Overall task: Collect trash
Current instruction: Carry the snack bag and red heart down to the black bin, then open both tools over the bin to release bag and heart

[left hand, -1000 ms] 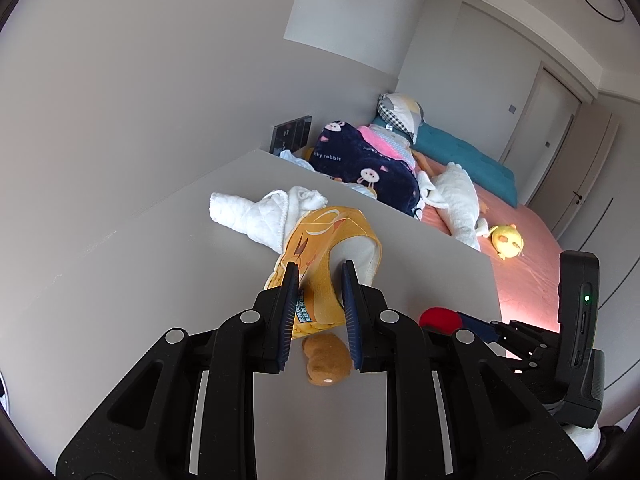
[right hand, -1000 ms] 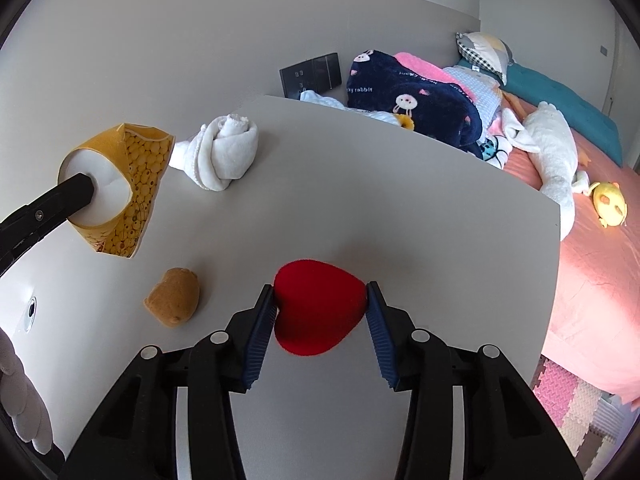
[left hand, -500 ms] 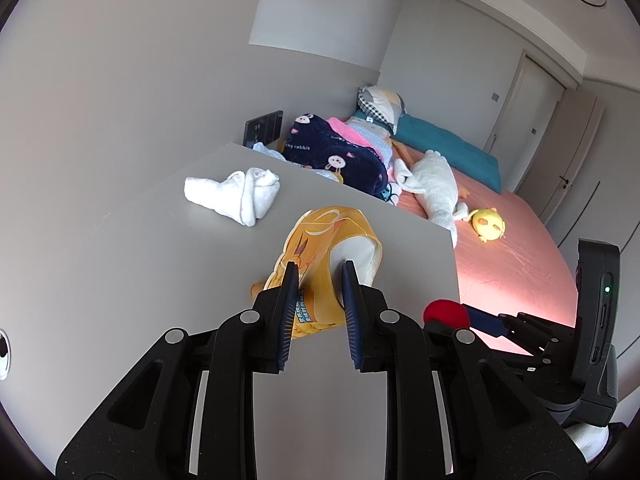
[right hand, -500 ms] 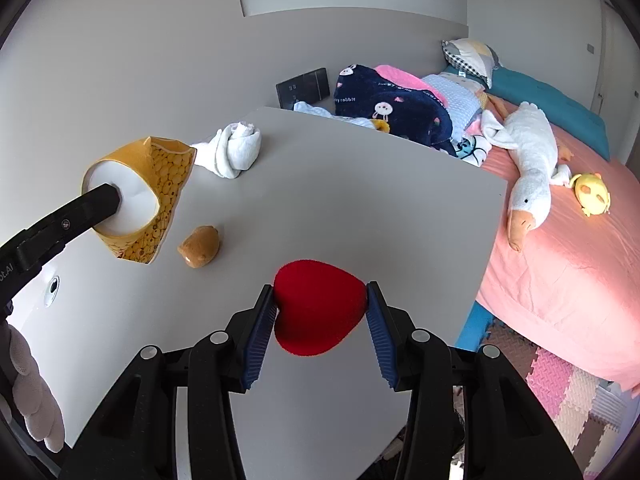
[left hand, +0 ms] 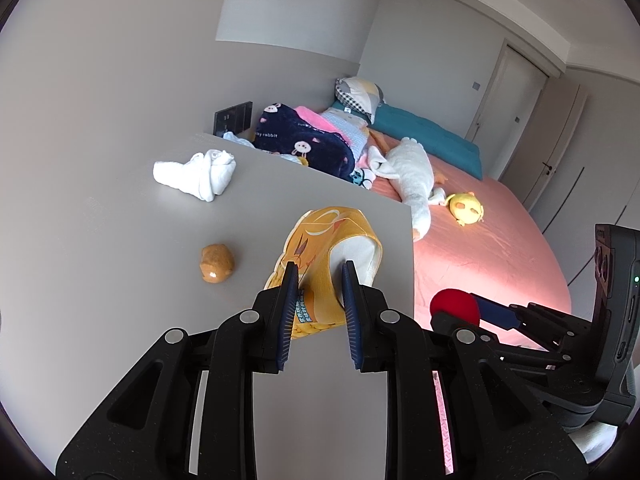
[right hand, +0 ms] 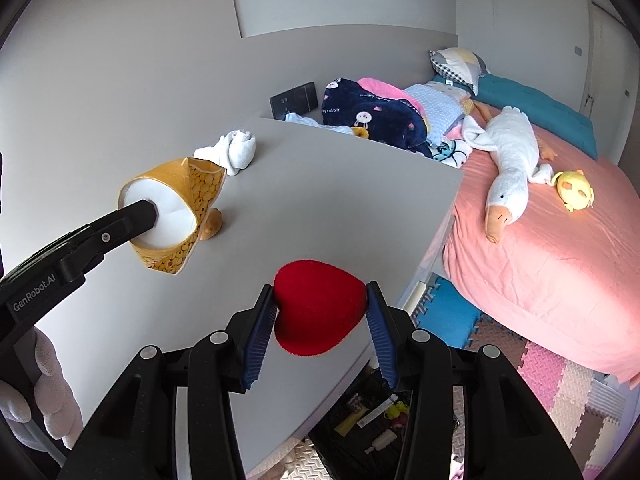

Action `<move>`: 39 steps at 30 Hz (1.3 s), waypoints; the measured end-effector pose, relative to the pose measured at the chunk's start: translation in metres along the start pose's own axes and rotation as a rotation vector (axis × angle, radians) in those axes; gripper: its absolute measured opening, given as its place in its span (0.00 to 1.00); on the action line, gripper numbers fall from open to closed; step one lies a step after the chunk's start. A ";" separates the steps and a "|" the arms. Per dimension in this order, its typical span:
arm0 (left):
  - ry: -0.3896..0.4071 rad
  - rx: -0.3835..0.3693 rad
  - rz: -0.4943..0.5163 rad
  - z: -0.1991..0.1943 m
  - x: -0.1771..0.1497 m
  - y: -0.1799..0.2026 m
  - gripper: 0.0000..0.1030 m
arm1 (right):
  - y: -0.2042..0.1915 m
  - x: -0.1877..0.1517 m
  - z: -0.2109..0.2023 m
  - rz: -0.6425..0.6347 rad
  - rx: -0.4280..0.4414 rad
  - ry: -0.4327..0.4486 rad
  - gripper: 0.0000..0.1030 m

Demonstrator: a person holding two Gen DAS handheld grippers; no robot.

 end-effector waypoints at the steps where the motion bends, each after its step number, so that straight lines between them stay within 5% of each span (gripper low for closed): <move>1: -0.001 -0.004 0.005 -0.001 -0.002 0.004 0.22 | 0.002 -0.001 -0.004 0.001 -0.004 0.004 0.46; 26: -0.082 -0.155 0.105 0.014 -0.042 0.119 0.22 | 0.101 -0.032 -0.074 0.105 -0.144 0.044 0.46; 39: -0.187 -0.219 0.189 0.029 -0.084 0.165 0.22 | 0.160 -0.051 -0.092 0.231 -0.214 0.049 0.46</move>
Point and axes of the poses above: each gripper's, at about its wrist camera, not at the fingertips, and z roughly the way its jaws point, y to its right, x to its top, the point moved 7 cm from there along z, roughly the way its jaws point, and after that the axes turned 11 degrees about y, right-handed, at the moved point
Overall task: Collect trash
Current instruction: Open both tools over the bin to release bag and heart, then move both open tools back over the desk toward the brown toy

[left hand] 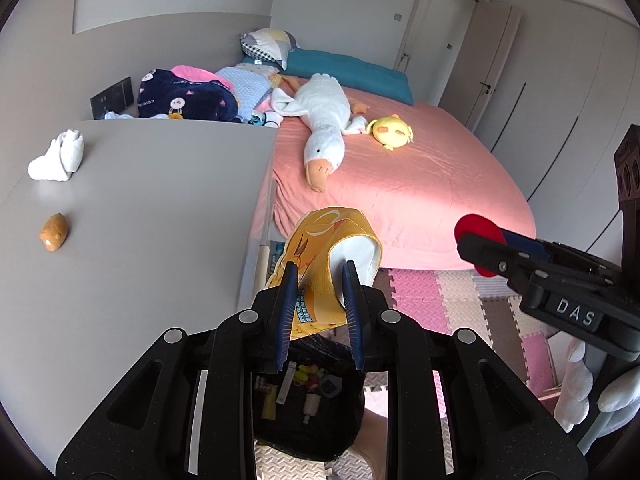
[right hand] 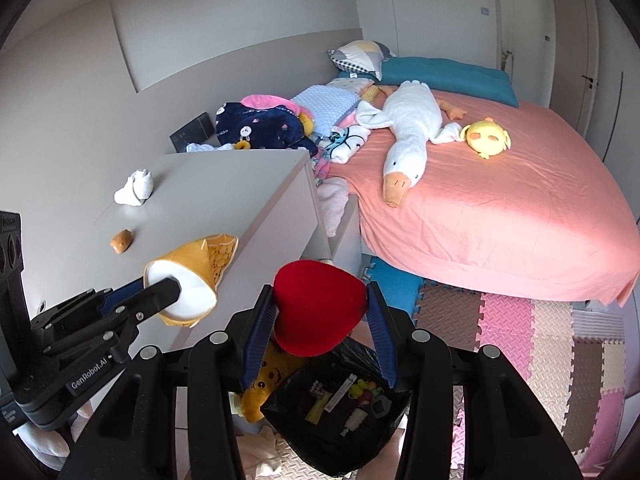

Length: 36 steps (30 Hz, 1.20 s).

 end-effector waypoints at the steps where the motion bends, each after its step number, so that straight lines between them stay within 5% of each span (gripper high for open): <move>1: -0.014 -0.010 0.009 0.002 -0.004 0.005 0.24 | 0.006 -0.001 0.001 0.015 -0.006 -0.003 0.46; 3: -0.038 -0.037 0.036 0.005 -0.013 0.013 0.29 | 0.018 -0.002 0.002 0.064 -0.001 -0.020 0.52; 5: -0.020 0.007 0.068 0.004 -0.017 0.014 0.69 | 0.028 -0.003 0.003 0.119 -0.002 -0.027 0.71; 6: 0.008 0.046 0.083 0.001 -0.017 0.011 0.90 | 0.033 -0.003 0.001 0.133 -0.016 -0.014 0.74; 20: 0.034 0.116 0.080 -0.008 -0.018 -0.007 0.91 | 0.039 -0.010 0.010 0.158 -0.019 -0.021 0.74; 36: 0.047 0.211 0.023 -0.012 -0.017 -0.056 0.92 | -0.004 -0.013 0.038 0.135 0.054 -0.055 0.74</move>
Point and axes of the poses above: each gripper's, at about its wrist camera, not at the fingertips, and z roughly the way its jaws point, y to its right, x to its top, the point moved 7 cm from there along z, roughly the way its jaws point, and after that the axes turned 11 degrees about y, right-handed, at the moved point
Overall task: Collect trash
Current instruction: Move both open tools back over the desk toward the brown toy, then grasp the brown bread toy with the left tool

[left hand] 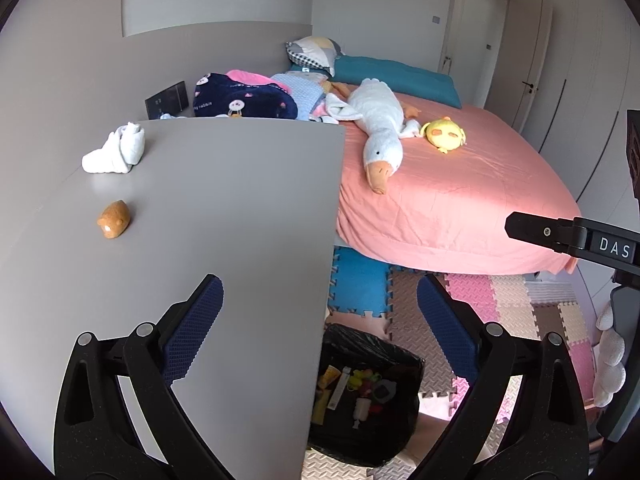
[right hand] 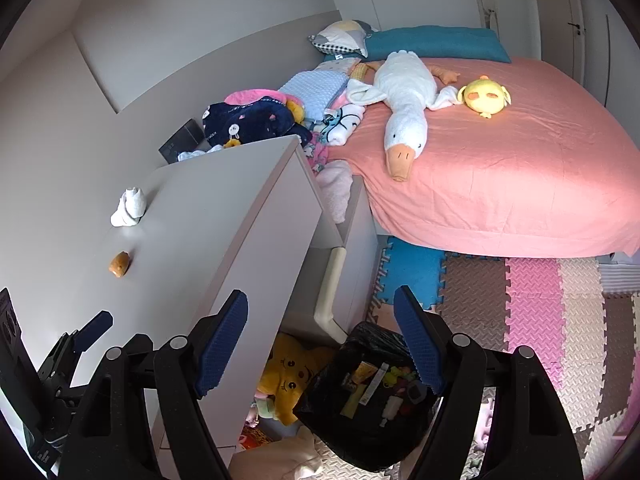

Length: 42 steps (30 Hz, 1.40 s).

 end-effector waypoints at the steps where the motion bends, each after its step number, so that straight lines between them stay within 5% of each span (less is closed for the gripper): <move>1: -0.001 0.008 -0.009 0.000 0.000 -0.005 0.92 | -0.004 -0.001 0.003 -0.005 0.006 -0.004 0.74; 27: 0.014 0.184 -0.214 0.008 0.008 -0.140 0.92 | -0.102 0.007 0.069 -0.098 0.140 -0.049 0.74; 42: -0.086 0.319 -0.223 0.052 0.014 -0.204 0.91 | -0.143 0.012 0.102 -0.148 0.174 -0.066 0.74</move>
Point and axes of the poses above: each gripper's, at about its wrist camera, not at the fingertips, and z roughly the way its jaws point, y to its right, x to its top, the point moved 7 cm from there along z, roughly the way its jaws point, and after that the axes turned 11 degrees about y, right-handed, at the moved point
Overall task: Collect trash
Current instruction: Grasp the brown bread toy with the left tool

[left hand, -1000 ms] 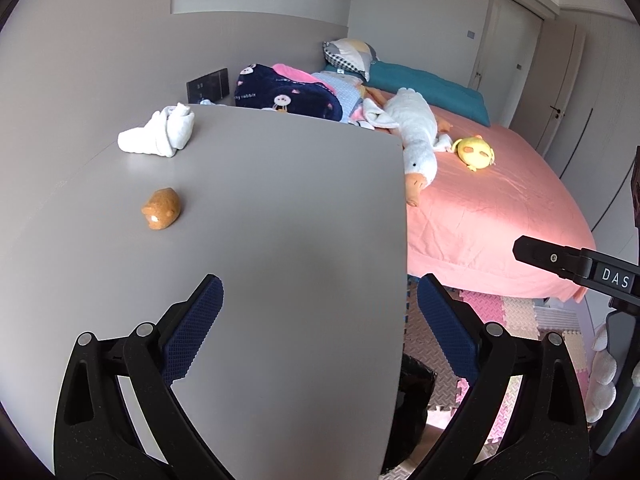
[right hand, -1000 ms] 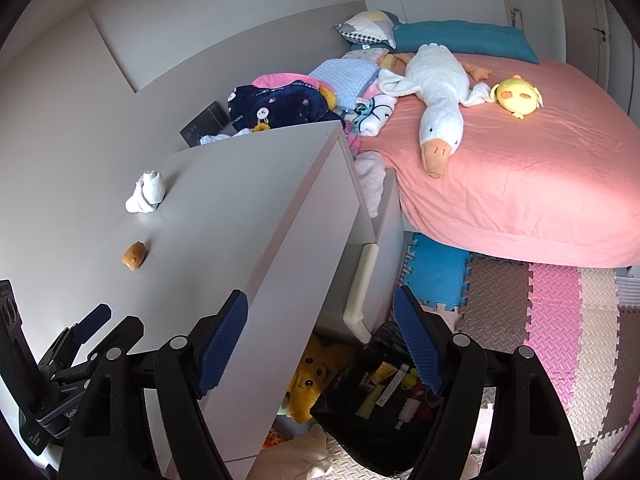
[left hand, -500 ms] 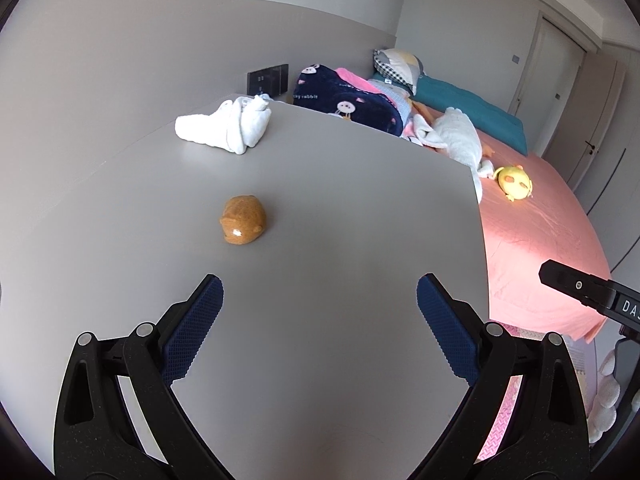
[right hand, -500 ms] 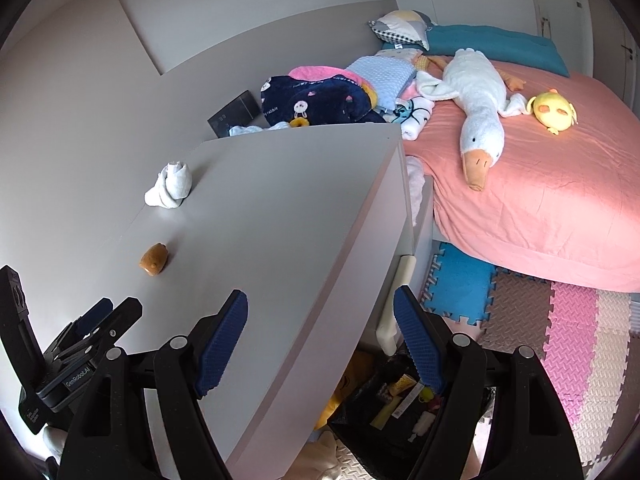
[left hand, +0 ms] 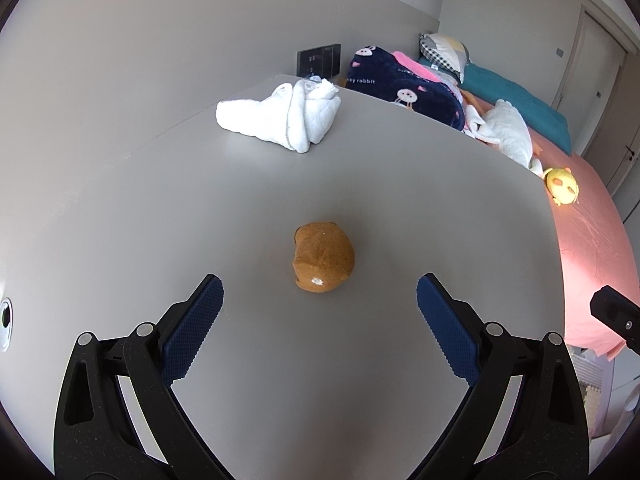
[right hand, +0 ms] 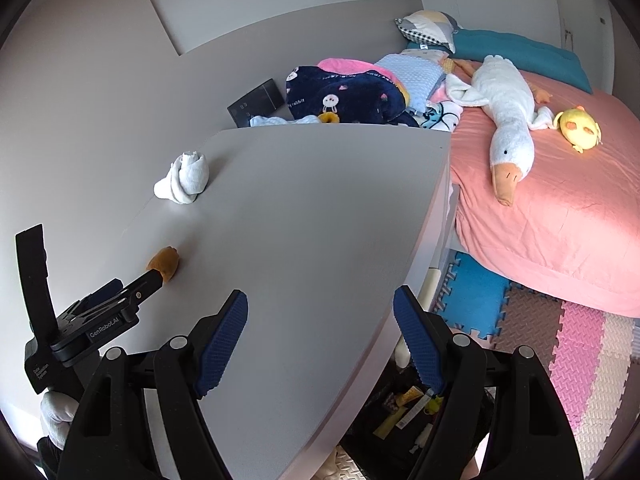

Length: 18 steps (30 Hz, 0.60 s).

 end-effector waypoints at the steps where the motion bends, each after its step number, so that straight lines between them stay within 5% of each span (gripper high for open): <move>1: -0.007 0.006 0.003 0.004 0.000 -0.002 0.88 | -0.002 0.001 0.003 -0.001 -0.002 0.000 0.74; 8: -0.040 0.024 0.027 0.024 0.001 -0.011 0.76 | -0.019 0.008 0.022 -0.019 0.011 -0.014 0.74; 13: -0.052 0.020 0.028 0.033 0.002 -0.017 0.52 | -0.032 0.012 0.038 -0.030 0.016 -0.019 0.74; 18: -0.042 0.002 0.005 0.037 0.009 -0.026 0.40 | -0.045 0.015 0.058 -0.032 0.028 -0.036 0.74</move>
Point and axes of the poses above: each gripper's, at about its wrist camera, not at the fingertips, and z roughly the way its jaws point, y to its right, x to its top, the point moved 7 cm from there along z, roughly the way its jaws point, and after that the axes turned 11 degrees about y, right-handed, at the moved point
